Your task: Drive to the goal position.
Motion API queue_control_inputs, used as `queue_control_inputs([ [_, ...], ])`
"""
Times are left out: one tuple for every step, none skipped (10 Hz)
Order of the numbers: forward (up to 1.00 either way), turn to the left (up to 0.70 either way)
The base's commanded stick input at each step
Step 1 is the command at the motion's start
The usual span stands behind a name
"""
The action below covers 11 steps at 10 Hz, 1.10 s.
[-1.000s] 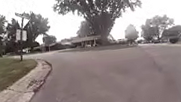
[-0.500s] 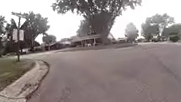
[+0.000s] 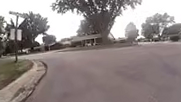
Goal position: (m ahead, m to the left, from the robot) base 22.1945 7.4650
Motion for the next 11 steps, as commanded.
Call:
queue_control_inputs([
  [0.50,0.00],
  [0.50,0.00],
  [0.50,0.00],
  [0.50,0.00],
  [0.50,0.00],
  [0.50,0.00],
  [0.50,0.00],
  [0.50,0.00],
  [0.50,0.00],
  [0.50,0.00],
  [0.50,0.00],
])
